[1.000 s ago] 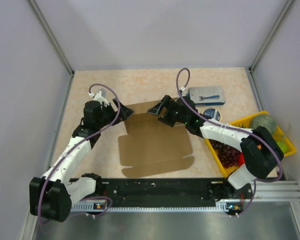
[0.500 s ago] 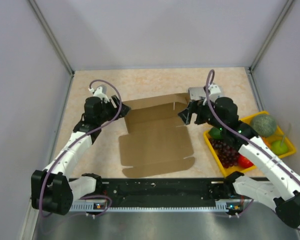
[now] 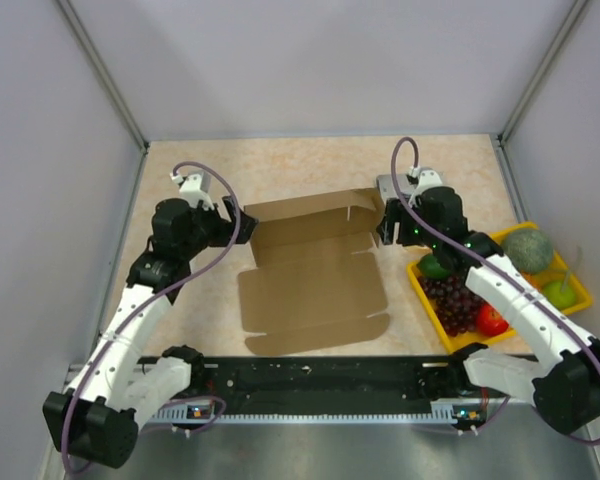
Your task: Fold the paper box
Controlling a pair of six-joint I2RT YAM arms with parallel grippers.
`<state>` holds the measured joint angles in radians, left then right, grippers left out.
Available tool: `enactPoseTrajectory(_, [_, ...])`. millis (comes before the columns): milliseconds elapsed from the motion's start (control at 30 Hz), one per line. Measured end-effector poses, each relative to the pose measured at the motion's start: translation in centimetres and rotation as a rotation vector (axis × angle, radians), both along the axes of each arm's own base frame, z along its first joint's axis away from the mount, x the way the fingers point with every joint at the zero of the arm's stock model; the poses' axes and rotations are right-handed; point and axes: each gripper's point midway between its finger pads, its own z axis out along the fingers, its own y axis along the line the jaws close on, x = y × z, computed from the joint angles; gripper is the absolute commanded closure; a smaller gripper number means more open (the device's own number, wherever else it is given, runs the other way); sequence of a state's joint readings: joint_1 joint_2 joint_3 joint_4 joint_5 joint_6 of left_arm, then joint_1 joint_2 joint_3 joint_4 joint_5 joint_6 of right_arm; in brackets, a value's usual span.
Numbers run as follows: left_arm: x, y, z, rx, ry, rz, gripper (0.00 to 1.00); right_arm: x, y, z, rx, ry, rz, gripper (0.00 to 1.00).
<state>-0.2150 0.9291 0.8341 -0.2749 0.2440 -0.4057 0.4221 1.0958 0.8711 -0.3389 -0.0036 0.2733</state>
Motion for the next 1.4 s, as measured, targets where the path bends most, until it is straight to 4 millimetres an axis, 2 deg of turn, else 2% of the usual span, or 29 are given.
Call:
enactPoseTrajectory(100, [-0.2, -0.5, -0.2, 0.034, 0.0, -0.01, 0.05, 0.2, 0.2, 2.0, -0.01, -0.025, -0.024, 0.25])
enactPoseTrajectory(167, [0.3, -0.5, -0.6, 0.042, 0.021, 0.0, 0.04, 0.3, 0.7, 4.0, -0.006, -0.055, -0.026, 0.22])
enactPoseTrajectory(233, [1.1, -0.3, -1.2, 0.047, 0.05, 0.028, 0.03, 0.9, 1.7, 7.0, 0.021, -0.082, -0.018, 0.23])
enactPoseTrajectory(333, [2.0, 0.0, -2.0, 0.035, 0.087, 0.055, 0.04, 3.1, 3.6, 11.4, 0.078, -0.103, -0.009, 0.23])
enactPoseTrajectory(367, [2.2, 0.0, -2.2, 0.03, 0.099, 0.061, 0.04, 4.0, 4.4, 12.5, 0.098, -0.109, -0.003, 0.27])
enactPoseTrajectory(433, [2.7, -0.1, -2.6, 0.017, 0.121, 0.067, 0.05, 5.5, 5.7, 13.5, 0.14, -0.09, 0.015, 0.32])
enactPoseTrajectory(533, [3.4, -0.3, -3.2, -0.005, 0.144, 0.072, 0.09, 6.5, 7.6, 12.4, 0.183, 0.004, 0.067, 0.36])
enactPoseTrajectory(600, [3.6, -0.3, -3.3, -0.011, 0.149, 0.073, 0.09, 6.9, 8.5, 10.5, 0.187, 0.075, 0.086, 0.36])
enactPoseTrajectory(700, [3.4, -0.3, -2.9, -0.015, 0.134, 0.064, 0.13, 6.4, 9.0, 7.3, 0.164, 0.185, 0.106, 0.34])
enactPoseTrajectory(800, [2.6, -0.2, -2.7, -0.017, 0.073, 0.07, 0.12, 5.7, 8.7, 6.1, 0.149, 0.235, 0.107, 0.31])
enactPoseTrajectory(900, [0.0, 0.3, -5.0, 0.033, 0.012, 0.105, 0.12, 5.4, 8.7, 6.5, 0.16, 0.236, 0.118, 0.3])
enactPoseTrajectory(933, [-1.2, -1.0, -5.8, 0.051, 0.009, 0.067, 0.12, 5.3, 8.7, 6.7, 0.165, 0.234, 0.12, 0.3])
enactPoseTrajectory(967, [-2.0, -1.6, -6.8, 0.08, -0.003, 0.061, 0.16, 5.3, 8.6, 6.9, 0.169, 0.231, 0.121, 0.3])
enactPoseTrajectory(1067, [-3.3, -2.9, -9.1, 0.149, -0.038, 0.052, 0.26, 5.1, 8.1, 7.7, 0.181, 0.213, 0.12, 0.29])
enactPoseTrajectory(1200, [-1.8, -1.9, -12.1, 0.264, -0.039, 0.167, 0.37, 4.4, 7.7, 8.9, 0.196, 0.182, 0.126, 0.29])
enactPoseTrajectory(1233, [-1.2, -1.6, -12.6, 0.288, -0.043, 0.196, 0.37, 4.2, 7.6, 9.0, 0.197, 0.178, 0.127, 0.29])
enactPoseTrajectory(1300, [-0.2, -1.0, -13.2, 0.325, -0.054, 0.249, 0.38, 3.8, 7.5, 9.2, 0.203, 0.173, 0.13, 0.29])
enactPoseTrajectory(1400, [1.0, -0.9, -13.0, 0.348, -0.097, 0.283, 0.46, 3.5, 7.6, 9.1, 0.21, 0.176, 0.141, 0.29])
